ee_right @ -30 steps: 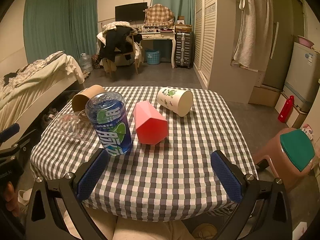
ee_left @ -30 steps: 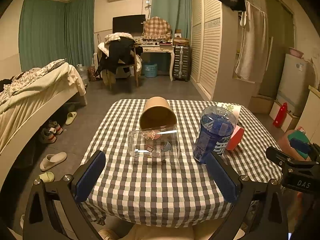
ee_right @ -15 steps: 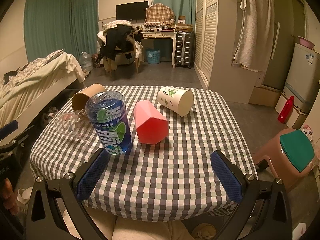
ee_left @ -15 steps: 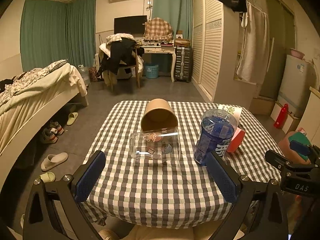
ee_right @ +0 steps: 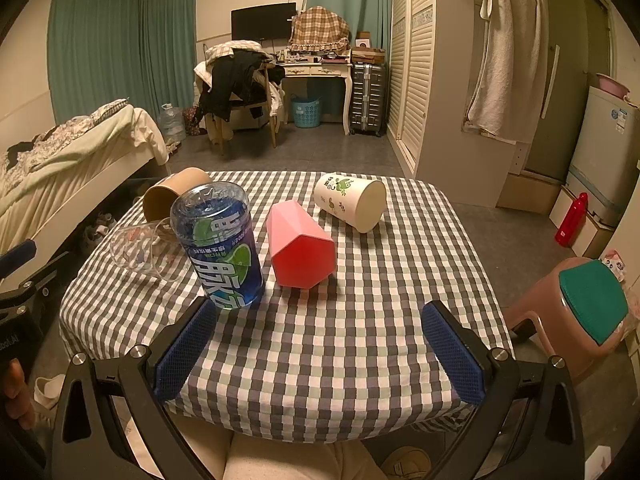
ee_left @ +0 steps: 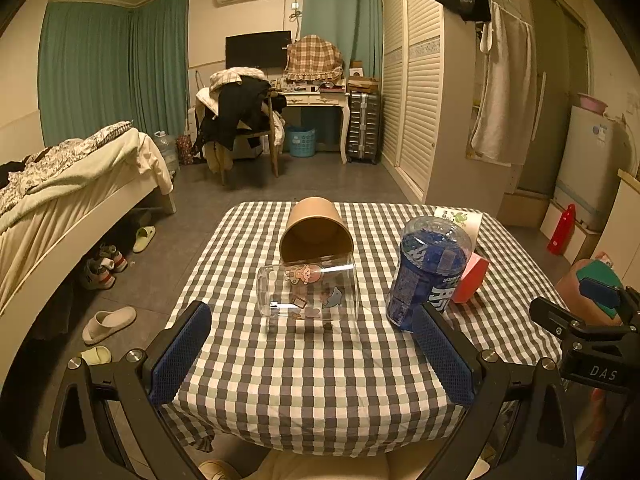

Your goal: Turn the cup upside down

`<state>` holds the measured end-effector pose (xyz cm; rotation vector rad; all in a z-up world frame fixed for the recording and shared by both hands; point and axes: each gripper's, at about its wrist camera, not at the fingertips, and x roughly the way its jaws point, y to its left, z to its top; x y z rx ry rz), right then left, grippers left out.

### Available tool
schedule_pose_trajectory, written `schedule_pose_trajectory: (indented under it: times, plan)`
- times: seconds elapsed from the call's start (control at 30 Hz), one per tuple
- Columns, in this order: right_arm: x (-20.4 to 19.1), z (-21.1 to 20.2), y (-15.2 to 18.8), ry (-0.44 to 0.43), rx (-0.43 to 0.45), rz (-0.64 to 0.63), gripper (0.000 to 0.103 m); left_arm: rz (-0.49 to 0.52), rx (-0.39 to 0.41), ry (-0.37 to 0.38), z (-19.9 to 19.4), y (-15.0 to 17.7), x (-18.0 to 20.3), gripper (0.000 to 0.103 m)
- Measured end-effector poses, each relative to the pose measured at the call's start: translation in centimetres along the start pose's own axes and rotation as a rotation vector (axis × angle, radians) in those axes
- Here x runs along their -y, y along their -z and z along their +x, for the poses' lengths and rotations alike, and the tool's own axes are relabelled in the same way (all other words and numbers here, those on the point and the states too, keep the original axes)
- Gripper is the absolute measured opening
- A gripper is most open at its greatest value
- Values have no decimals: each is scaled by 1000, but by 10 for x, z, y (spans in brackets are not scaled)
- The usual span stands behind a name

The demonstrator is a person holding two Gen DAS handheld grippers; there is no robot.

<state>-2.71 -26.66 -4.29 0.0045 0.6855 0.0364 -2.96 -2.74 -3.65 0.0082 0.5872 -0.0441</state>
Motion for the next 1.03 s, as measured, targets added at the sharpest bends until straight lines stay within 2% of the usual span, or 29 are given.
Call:
schedule_pose_trajectory:
  times: [1.03]
  plan:
    - [-1,1,3,-6,-7,-1,103,-1,-10,-14,3,8,-4,103]
